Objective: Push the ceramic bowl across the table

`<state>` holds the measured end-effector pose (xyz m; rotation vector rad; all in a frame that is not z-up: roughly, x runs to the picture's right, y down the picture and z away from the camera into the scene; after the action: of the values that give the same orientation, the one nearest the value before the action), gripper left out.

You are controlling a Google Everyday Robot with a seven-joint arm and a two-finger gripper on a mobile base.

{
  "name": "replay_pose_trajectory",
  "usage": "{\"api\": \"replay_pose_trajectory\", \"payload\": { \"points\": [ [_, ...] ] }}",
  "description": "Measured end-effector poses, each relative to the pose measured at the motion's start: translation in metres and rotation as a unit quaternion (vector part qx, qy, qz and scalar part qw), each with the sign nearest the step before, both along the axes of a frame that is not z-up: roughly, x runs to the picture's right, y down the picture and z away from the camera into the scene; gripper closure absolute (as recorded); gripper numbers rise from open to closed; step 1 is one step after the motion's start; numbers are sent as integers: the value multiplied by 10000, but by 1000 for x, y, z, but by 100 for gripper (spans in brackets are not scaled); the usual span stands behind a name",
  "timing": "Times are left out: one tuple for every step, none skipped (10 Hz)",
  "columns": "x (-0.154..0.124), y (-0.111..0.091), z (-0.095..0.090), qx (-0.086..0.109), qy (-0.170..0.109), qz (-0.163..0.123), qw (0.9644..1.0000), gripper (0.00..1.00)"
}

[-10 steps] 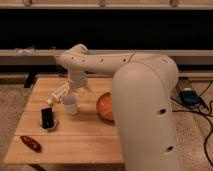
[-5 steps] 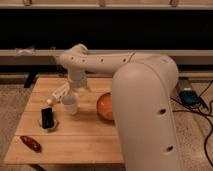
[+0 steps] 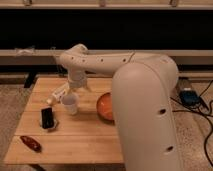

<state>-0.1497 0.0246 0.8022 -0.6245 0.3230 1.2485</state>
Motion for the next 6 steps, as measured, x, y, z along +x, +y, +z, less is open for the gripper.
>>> {"api": "replay_pose_trajectory", "payload": {
  "points": [
    [0,0,0,-1,0,0,10000,20],
    [0,0,0,0,0,0,10000,20],
    [0,0,0,0,0,-1,10000,20],
    [0,0,0,5,-2,-5,10000,20],
    [1,0,0,27,17,-14,10000,20],
    [8,-4,3,88,75,-26,9999,20]
  ]
}}
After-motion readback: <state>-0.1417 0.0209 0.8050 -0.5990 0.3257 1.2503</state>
